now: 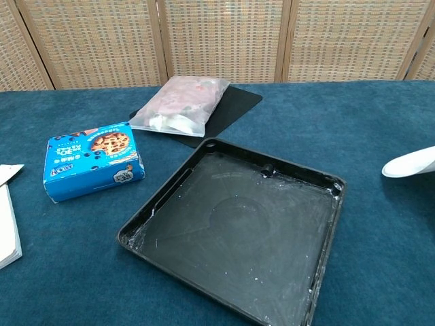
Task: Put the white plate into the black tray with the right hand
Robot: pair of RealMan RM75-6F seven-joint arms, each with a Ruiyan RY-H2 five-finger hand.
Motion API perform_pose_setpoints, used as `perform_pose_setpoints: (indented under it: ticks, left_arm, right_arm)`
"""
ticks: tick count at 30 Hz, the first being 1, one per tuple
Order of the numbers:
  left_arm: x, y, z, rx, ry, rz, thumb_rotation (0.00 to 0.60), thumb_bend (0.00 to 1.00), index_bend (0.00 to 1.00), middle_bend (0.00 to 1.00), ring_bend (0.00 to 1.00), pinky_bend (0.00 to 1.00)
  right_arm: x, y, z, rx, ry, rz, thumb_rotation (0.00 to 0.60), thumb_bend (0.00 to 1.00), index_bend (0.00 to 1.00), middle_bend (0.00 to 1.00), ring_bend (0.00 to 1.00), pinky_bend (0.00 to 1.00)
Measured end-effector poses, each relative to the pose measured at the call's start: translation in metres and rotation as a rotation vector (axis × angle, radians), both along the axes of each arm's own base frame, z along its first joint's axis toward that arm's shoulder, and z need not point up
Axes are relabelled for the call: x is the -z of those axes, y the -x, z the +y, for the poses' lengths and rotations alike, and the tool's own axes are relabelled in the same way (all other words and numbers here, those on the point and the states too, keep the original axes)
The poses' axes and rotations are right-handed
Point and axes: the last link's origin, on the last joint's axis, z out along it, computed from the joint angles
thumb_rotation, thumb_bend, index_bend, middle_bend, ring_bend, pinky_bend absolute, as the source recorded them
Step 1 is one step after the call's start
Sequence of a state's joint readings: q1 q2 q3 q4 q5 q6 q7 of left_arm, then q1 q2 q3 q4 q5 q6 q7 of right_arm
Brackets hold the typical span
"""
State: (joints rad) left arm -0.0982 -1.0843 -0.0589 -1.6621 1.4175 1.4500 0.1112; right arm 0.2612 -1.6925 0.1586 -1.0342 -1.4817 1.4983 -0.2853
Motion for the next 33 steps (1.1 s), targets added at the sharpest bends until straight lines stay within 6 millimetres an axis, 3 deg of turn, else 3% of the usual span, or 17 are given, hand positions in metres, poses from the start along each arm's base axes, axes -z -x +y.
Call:
perform_pose_setpoints:
  ticks: [7,12,17,24,27,33]
  left_arm:
    - [0.0,0.001,0.002,-0.003,0.004,-0.002,0.6,0.0,0.0,0.0,0.0,0.0]
    - [0.0,0.002,0.003,-0.01,0.004,-0.005,0.6,0.0,0.0,0.0,0.0,0.0]
    - [-0.001,0.004,0.006,-0.024,0.003,-0.008,0.6,0.0,0.0,0.0,0.0,0.0]
    - [0.0,0.01,0.013,-0.054,0.004,-0.008,0.6,0.0,0.0,0.0,0.0,0.0]
    - [0.001,0.013,0.017,-0.072,0.011,-0.004,0.6,0.0,0.0,0.0,0.0,0.0]
    - [0.005,0.017,0.022,-0.094,0.022,0.001,0.6,0.0,0.0,0.0,0.0,0.0]
  right_arm:
    - [-0.029,-0.024,-0.018,-0.152,0.06,-0.004,0.6,0.62,0.64,0.14,0.0,0.14]
    - [-0.046,-0.061,-0.04,-0.274,0.063,-0.048,0.6,0.62,0.64,0.14,0.0,0.14]
    - [-0.049,-0.099,-0.058,-0.341,-0.003,-0.138,0.6,0.62,0.64,0.14,0.0,0.14]
    - [-0.034,-0.158,-0.081,-0.41,-0.194,-0.231,0.6,0.62,0.64,0.14,0.0,0.14]
    - [-0.019,-0.193,-0.089,-0.476,-0.295,-0.258,0.6,0.62,0.64,0.14,0.0,0.14]
    - [0.014,-0.235,-0.085,-0.574,-0.426,-0.31,0.6,0.62,0.64,0.15,0.0,0.14]
